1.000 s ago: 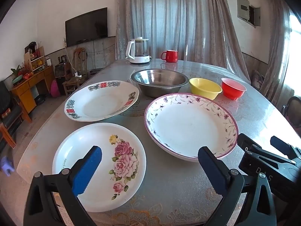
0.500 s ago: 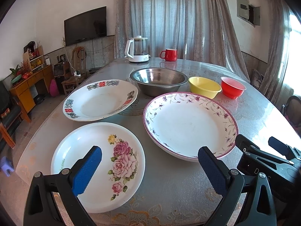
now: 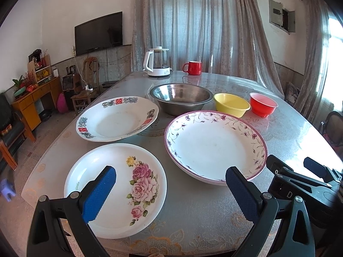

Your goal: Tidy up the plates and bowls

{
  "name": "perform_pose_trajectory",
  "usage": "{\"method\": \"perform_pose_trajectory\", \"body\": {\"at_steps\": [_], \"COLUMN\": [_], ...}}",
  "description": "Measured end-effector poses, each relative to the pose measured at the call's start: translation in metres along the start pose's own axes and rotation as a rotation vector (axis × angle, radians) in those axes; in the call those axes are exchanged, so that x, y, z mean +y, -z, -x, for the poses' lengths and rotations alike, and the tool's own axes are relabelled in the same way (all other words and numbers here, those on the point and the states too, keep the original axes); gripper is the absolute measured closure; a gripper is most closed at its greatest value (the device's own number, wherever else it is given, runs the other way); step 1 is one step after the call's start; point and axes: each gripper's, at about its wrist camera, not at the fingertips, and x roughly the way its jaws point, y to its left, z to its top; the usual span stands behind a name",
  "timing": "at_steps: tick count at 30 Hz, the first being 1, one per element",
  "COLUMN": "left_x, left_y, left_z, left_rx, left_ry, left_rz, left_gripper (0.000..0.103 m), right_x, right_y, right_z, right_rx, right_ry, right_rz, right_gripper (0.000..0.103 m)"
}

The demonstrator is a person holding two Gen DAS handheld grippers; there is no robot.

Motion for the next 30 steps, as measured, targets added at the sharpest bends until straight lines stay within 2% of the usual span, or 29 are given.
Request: {"method": "perform_pose_trajectory", "body": {"at_steps": [12,30], "left_x": [0.000,-0.010], "left_y": [-0.002,-0.007], "left_z": [0.003,-0.017], "left_rx": [-0.003,0.038], "left_ry": [-0.004,0.005], "left_rz": [-0.001,-0.026], "left_gripper": [0.000,0.000], "right_x": [0.000,-0.011], "right_y": [-0.003,-0.003], "right_z": [0.004,-0.015], "right_rx": [-0.013,0.016], "right_ry": [-0.008,-0.012], "right_rz": [0.006,-0.022], "right_gripper": [0.007,0.007]}}
